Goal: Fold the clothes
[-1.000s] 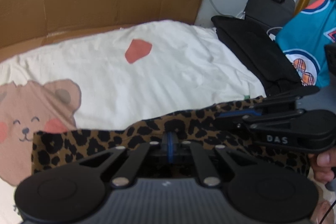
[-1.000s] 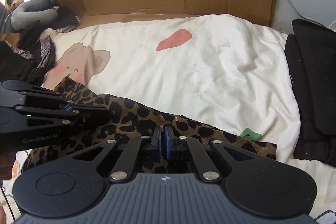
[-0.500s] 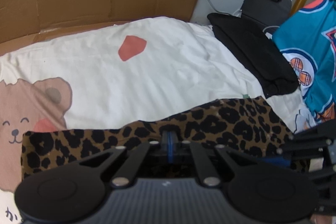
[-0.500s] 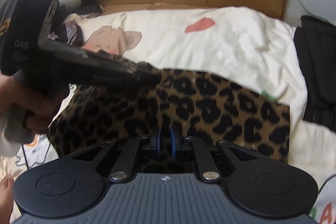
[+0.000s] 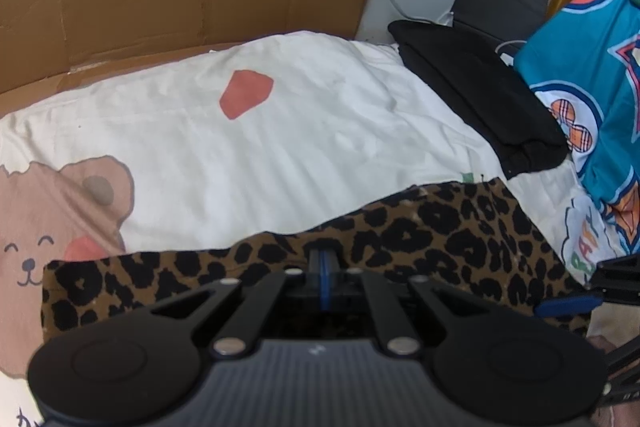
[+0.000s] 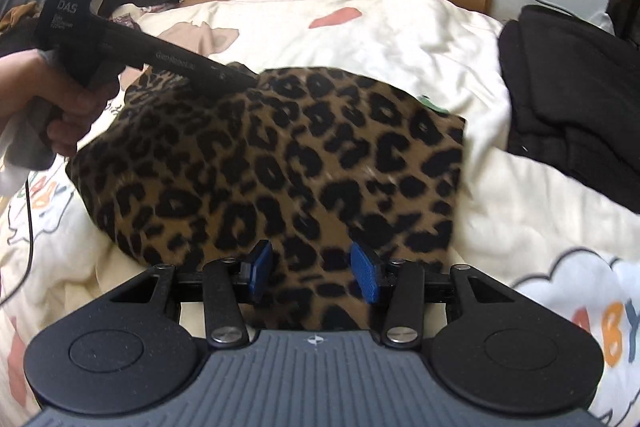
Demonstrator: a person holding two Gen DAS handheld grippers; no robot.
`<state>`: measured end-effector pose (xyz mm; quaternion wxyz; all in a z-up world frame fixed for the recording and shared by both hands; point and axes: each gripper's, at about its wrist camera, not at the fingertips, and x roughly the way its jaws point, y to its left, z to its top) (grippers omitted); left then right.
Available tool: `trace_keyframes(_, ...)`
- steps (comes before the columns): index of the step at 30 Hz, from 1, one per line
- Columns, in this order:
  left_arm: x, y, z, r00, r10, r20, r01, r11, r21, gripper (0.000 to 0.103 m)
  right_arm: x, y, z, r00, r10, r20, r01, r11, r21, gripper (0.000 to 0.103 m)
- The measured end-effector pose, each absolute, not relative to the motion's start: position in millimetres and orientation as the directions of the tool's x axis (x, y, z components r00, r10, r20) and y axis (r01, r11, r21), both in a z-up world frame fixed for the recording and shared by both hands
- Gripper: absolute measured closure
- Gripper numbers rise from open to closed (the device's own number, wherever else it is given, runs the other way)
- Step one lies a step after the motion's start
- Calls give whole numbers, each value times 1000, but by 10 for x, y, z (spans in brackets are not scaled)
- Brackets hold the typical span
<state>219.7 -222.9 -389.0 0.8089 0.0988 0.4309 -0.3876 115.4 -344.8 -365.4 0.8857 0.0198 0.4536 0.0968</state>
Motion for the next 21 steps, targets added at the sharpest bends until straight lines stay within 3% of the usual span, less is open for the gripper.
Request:
trace_keyframes(5,2169,-2223,-3871,337,-543,-769,713,681,-168,100,1007,-3458,-3649,568,158,-808,-179,982,67,53)
trace_keyframes(15,2058,-2127,-3689,370,-555,-745,693,699,-176,100,1011,-3575,-3738,559,156,-814,-98,988,123,53)
trace_keyframes(18,2025,-2098,-3634,380,-558,-737,688,704,-179,83,1012,-3566,-3745,561,155,-813,-91,988,126,53)
trace_keyframes(21,1853,-2037,-3535,390,-565,-727,705,691,-159,78,1001,-3551,-3744,563,152,-812,-86,988,125,53)
